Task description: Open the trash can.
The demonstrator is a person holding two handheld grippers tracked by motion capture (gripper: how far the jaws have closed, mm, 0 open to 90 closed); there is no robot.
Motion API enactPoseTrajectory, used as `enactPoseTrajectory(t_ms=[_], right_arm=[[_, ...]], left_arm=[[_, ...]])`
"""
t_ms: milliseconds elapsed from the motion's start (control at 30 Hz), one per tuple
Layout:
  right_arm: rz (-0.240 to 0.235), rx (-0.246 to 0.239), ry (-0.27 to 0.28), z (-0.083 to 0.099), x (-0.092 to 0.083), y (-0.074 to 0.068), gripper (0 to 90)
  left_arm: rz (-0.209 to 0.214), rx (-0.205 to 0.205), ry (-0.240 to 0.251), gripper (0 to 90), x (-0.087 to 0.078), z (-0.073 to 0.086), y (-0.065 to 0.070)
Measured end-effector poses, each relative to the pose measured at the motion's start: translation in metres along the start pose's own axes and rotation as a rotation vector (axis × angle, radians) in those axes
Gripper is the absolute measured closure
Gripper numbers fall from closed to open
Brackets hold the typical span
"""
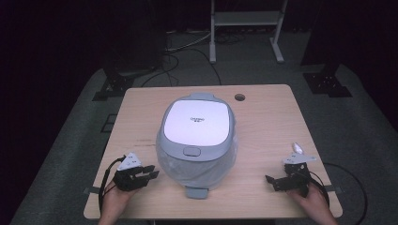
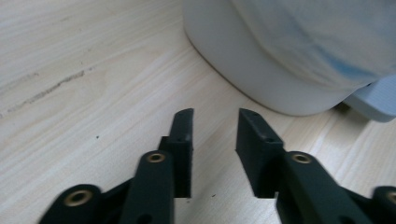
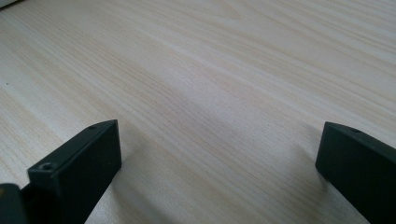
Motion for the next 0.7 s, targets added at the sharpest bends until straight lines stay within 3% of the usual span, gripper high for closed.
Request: enactPoseTrajectory(t_ms=[33, 133, 233, 700], right_arm=[[0.000, 0.000, 0.000, 0.000, 0.000, 0.000, 0.0], [0.000, -0.002, -0.001, 0.000, 0.000, 0.000, 0.0], [0.000, -0.002, 0.000, 0.000, 0.000, 0.000, 0.0], [0.000, -0.001, -0.001, 0.000, 0.000, 0.000, 0.0]], left_arm=[[-0.001, -0.001, -0.003, 70.6, -0.001, -0.001, 0.000], [0.014, -0.016, 0.005, 84.0, -0.005, -0.004, 0.000], [0.029, -0.029, 0.002, 89.6, -0.008, -0.008, 0.001], [0.052, -0.016, 0.069, 89.9, -0.036, -0.035, 0.008]])
Point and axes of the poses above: each handheld gripper's, and its own axes: x roughly forward along the jaws, z roughly out of its underside, y roughly to its right, the point moved 9 cm from there along x, roughly forward along the jaws, and after that the axes turned 6 degrees about -y, right-handed, at the moved point
